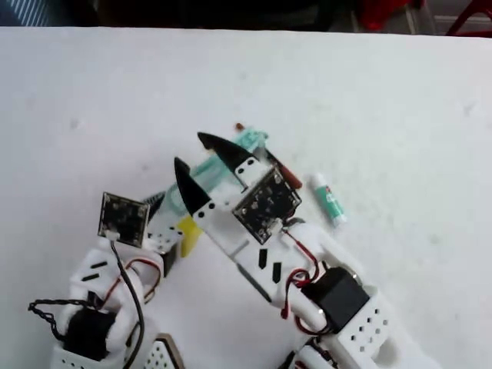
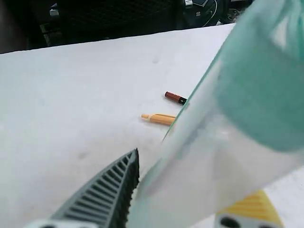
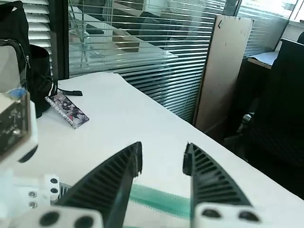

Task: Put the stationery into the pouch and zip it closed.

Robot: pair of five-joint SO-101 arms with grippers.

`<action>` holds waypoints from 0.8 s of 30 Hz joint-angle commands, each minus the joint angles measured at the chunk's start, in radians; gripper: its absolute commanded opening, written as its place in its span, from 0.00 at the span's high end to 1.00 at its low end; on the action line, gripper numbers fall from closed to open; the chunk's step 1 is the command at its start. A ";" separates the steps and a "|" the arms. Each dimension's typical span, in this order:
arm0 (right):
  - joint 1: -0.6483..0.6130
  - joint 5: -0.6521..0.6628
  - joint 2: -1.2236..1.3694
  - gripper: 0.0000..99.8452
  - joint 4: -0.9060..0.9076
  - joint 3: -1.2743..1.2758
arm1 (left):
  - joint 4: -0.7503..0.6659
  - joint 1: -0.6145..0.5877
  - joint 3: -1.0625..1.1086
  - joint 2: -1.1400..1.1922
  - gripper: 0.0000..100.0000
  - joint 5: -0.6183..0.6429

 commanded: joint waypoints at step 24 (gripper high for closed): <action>0.127 0.014 0.552 0.98 0.498 -0.603 | -0.026 -0.028 -0.048 0.001 0.73 0.011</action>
